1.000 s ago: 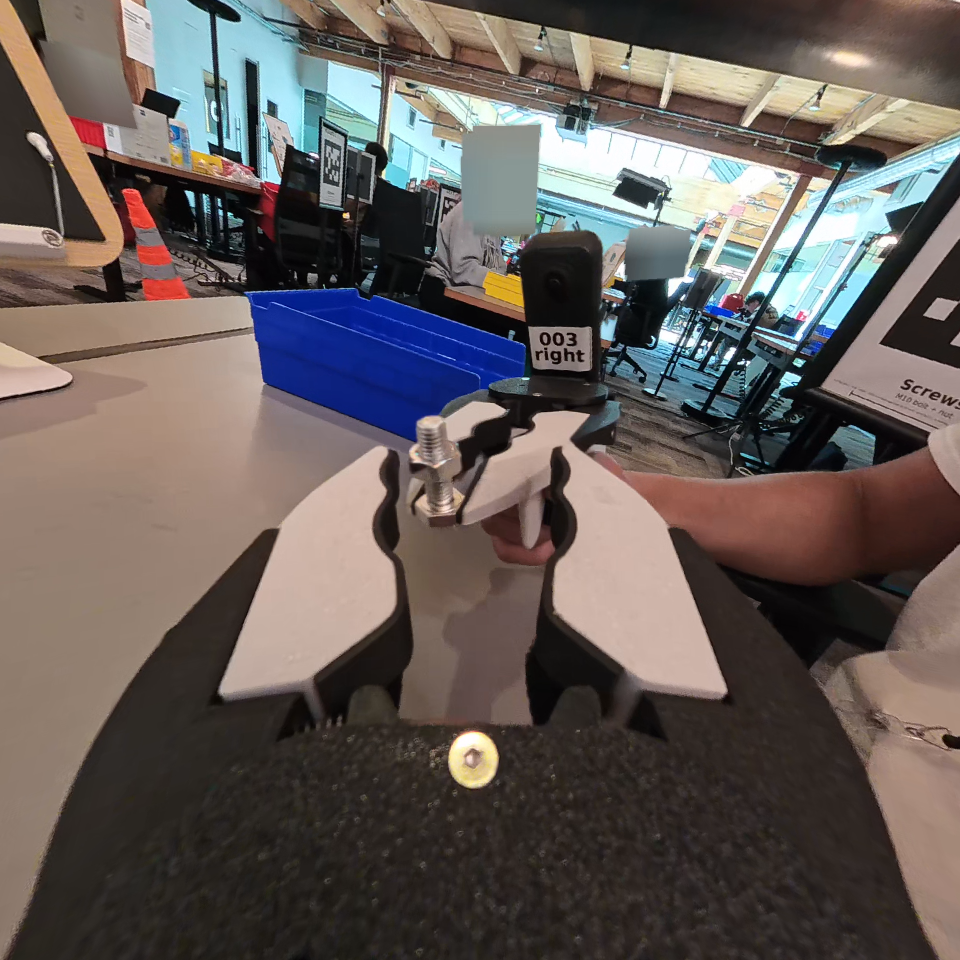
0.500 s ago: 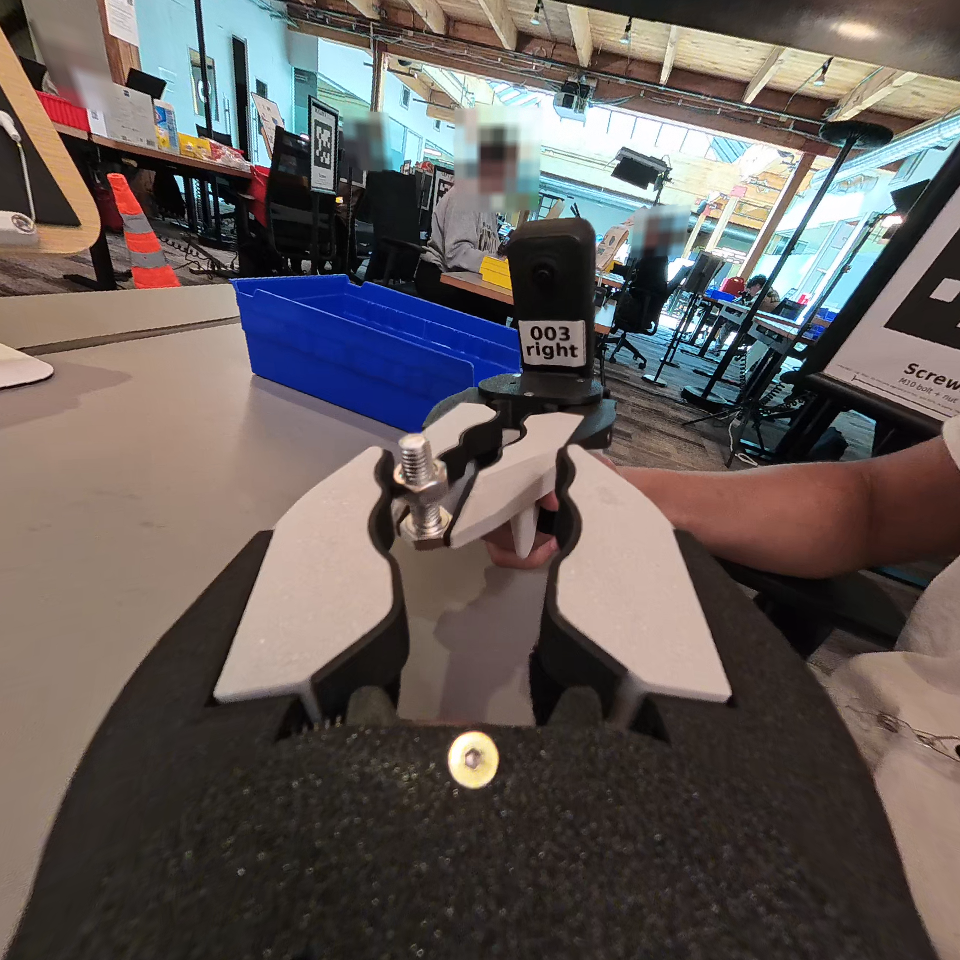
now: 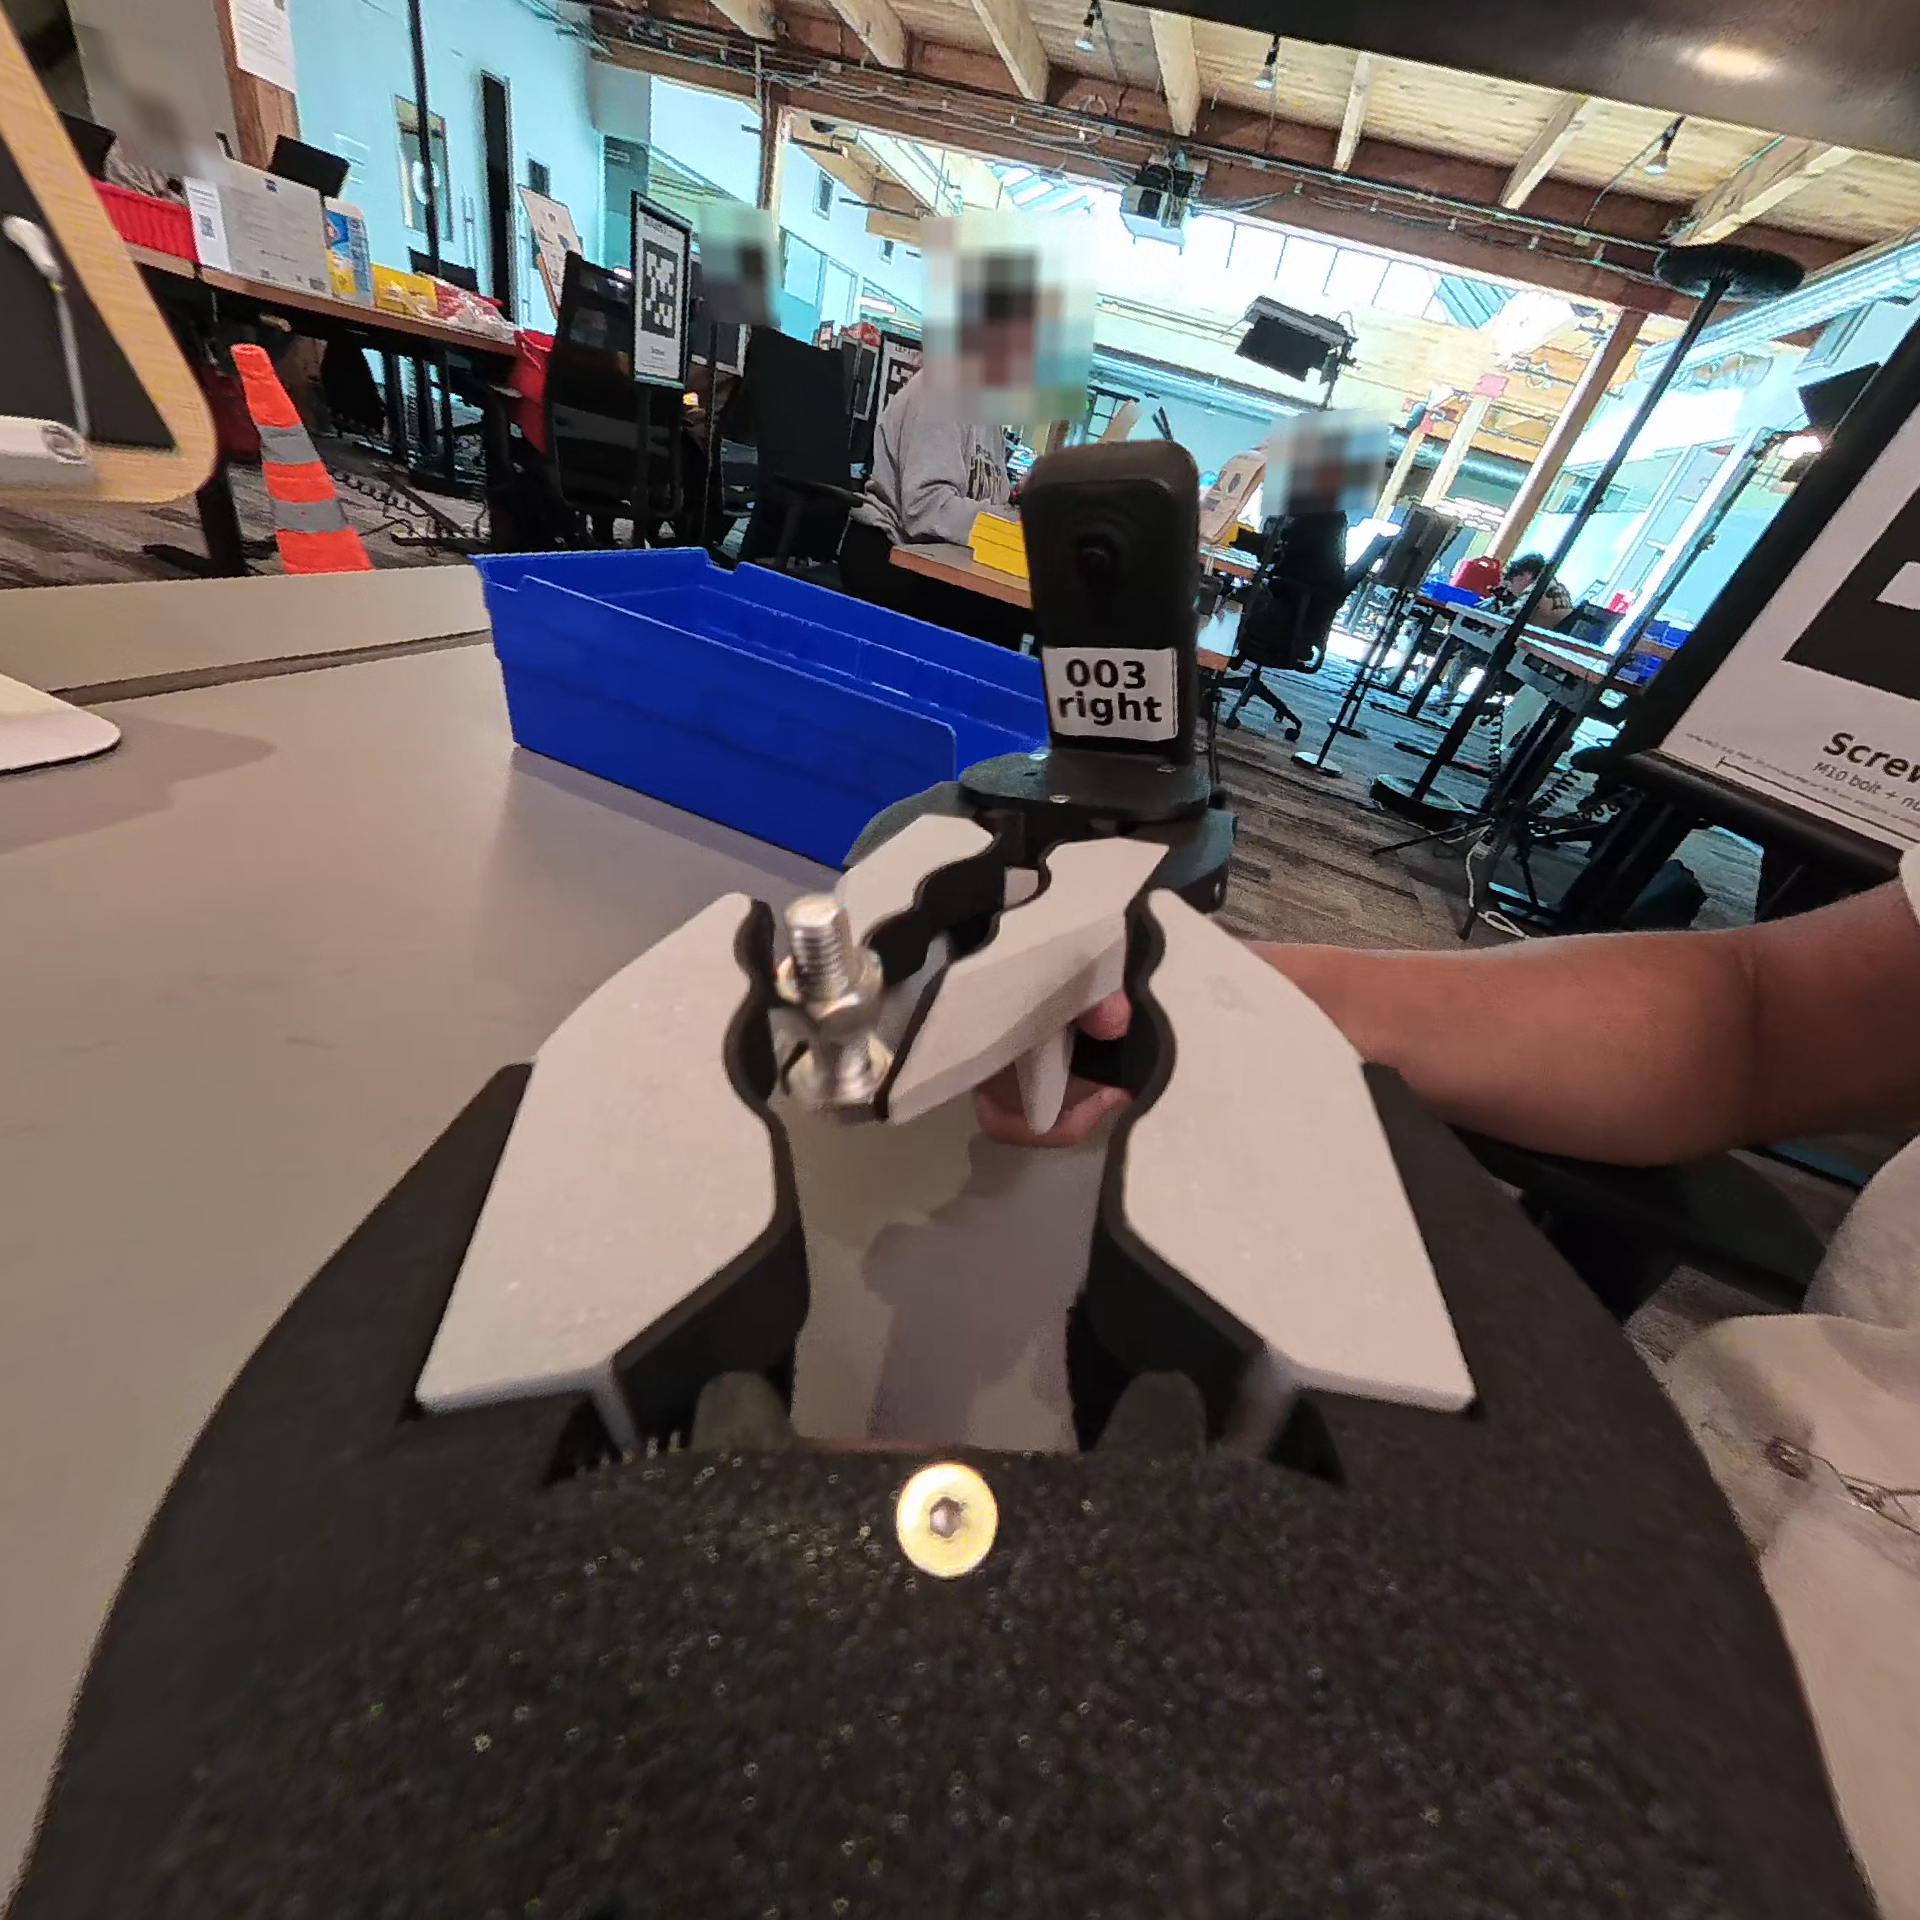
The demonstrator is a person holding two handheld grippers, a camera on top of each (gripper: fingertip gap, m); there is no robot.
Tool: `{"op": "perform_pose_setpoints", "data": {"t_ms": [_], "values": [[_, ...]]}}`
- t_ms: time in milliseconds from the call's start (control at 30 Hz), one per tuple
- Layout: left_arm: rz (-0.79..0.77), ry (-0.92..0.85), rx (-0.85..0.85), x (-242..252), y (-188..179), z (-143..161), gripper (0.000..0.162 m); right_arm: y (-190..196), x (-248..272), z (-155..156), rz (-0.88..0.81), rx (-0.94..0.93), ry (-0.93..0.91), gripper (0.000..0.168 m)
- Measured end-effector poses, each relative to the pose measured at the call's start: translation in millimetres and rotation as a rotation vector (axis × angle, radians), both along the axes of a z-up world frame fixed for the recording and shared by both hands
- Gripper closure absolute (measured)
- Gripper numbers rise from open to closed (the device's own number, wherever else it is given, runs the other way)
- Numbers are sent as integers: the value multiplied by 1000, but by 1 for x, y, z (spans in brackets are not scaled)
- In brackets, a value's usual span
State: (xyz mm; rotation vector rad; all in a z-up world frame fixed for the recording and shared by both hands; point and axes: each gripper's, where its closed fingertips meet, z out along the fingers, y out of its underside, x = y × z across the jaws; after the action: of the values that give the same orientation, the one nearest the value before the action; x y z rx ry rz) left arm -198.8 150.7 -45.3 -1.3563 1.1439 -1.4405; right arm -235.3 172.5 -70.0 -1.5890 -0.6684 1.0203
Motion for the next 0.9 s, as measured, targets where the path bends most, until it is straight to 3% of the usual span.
{"op": "perform_pose_setpoints", "data": {"t_ms": [133, 433, 600, 900], "values": [[-3, 15, -5, 0, -1, -3, 97, -5, -16, 0, 44, -1, 3, 151], [5, 14, -12, -1, 1, -2, 99, 2, 10, 0, -27, -2, 3, 151], [-2, 25, -3, 2, -4, -4, 89, -3, -15, 2, 38, 3, 7, 151], [103, -6, -10, -24, 34, 0, 93, 2, 18, 10, -71, 29, -3, 151]]}}
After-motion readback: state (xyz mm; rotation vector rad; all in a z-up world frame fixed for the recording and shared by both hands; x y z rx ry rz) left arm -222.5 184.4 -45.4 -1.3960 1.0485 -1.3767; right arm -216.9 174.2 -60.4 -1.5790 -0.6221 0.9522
